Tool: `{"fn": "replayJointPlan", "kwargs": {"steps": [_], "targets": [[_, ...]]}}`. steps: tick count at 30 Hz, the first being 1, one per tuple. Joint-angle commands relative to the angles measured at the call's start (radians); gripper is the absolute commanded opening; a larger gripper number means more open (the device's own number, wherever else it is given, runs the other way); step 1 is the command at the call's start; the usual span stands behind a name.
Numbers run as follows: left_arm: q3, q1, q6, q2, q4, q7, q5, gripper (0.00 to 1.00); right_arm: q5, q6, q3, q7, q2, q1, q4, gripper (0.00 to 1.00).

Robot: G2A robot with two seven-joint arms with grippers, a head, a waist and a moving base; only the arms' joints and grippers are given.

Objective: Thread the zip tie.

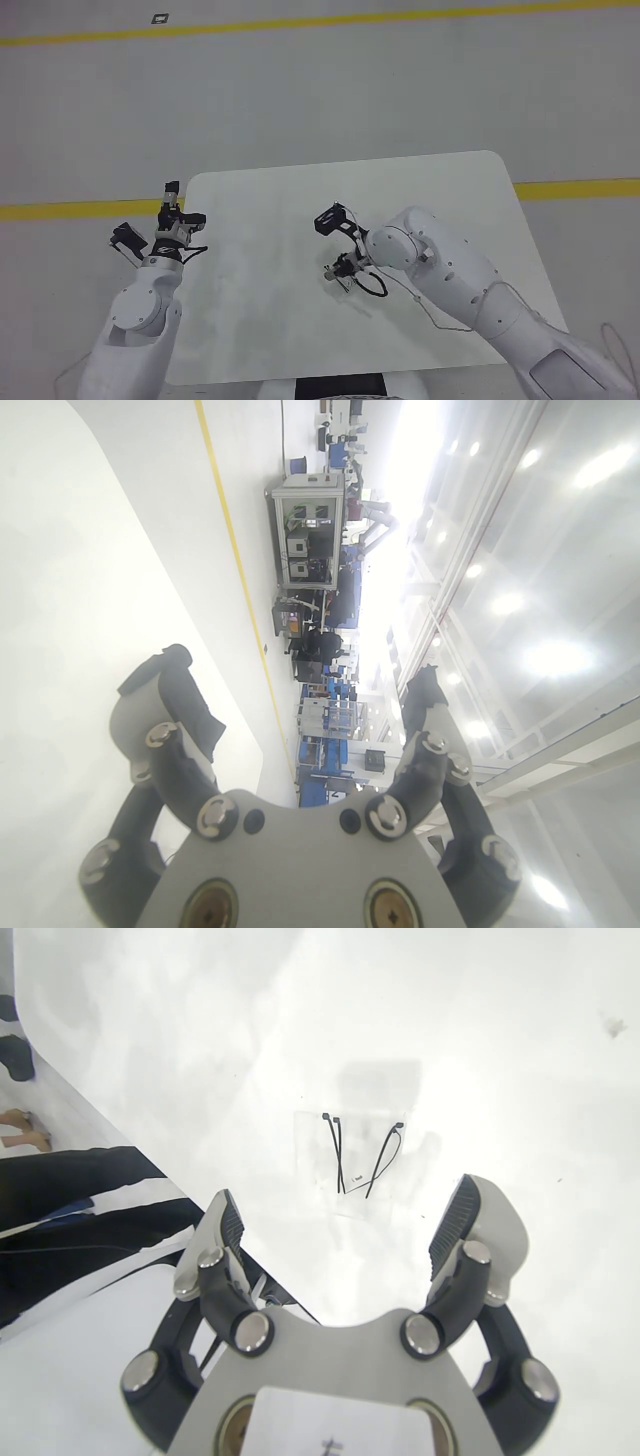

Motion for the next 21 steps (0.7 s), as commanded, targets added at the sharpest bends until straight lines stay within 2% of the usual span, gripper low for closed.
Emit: {"fn": "replayJointPlan", "kwargs": {"steps": [1,3,12,16,21], "targets": [[0.0,0.0,0.0,0.0,0.0,0.0,0.0,1.0,0.023,0.034,-0.024,0.021,-0.012,0.02,0.032,1.0],[0.0,0.0,0.0,0.0,0.0,0.0,0.0,1.0,0.044,0.048,-0.03,0.018,-0.018,0.03,0.045,1.0],[0.0,0.0,0.0,0.0,0.0,0.0,0.0,1.0,0.044,0.048,-0.03,0.018,-0.018,0.03,0.045,1.0],[0.0,0.0,0.0,0.0,0.0,0.0,0.0,1.0,0.044,-0.015,-0.048,-0.008,-0.018,0.012,0.023,1.0],[0.0,0.0,0.0,0.0,0.0,0.0,0.0,1.0,0.052,-0.047,-0.082,0.015,-0.025,0.016,0.016,1.0]]}}
